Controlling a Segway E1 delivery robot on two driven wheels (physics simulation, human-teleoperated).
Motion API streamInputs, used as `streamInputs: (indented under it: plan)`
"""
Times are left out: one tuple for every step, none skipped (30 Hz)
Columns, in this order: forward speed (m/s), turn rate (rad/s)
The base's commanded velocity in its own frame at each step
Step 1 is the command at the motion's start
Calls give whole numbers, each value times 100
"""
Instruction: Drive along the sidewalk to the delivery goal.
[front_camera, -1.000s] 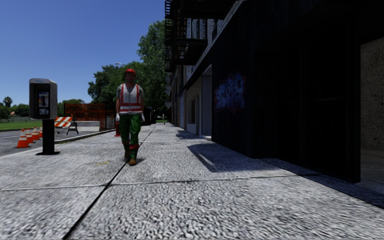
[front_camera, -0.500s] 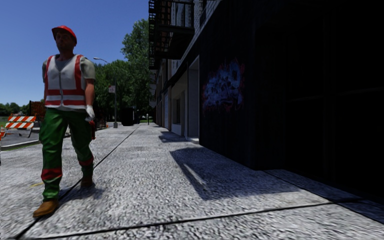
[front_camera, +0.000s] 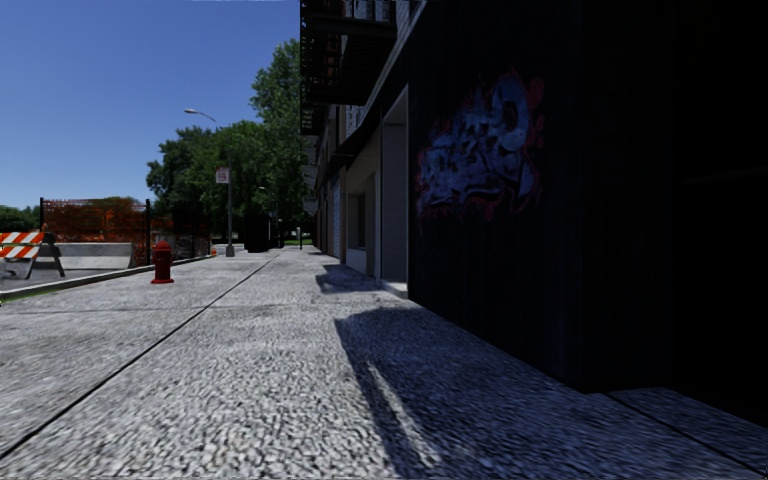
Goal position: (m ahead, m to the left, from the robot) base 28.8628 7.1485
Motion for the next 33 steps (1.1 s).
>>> streamInputs:
  plan:
    - [200, 47]
    - [200, 47]
    - [200, 49]
    - [200, 49]
    - [200, 49]
    - [200, 50]
    - [200, 50]
    - [200, 50]
    - [200, 50]
    - [200, 51]
    - [200, 51]
    - [200, 51]
    - [200, 51]
    - [200, 51]
    - [200, 47]
    - [200, 47]
    - [200, 25]
    - [200, 0]
    - [200, 0]
    - [200, 0]
    - [200, 0]
    - [200, 0]
    - [200, 0]
    - [200, 0]
    - [200, 0]
    - [200, 0]
    - [200, 0]
    - [200, 0]
    - [200, 0]
    - [200, 0]
    - [200, 0]
    - [200, 0]
    - [200, 0]
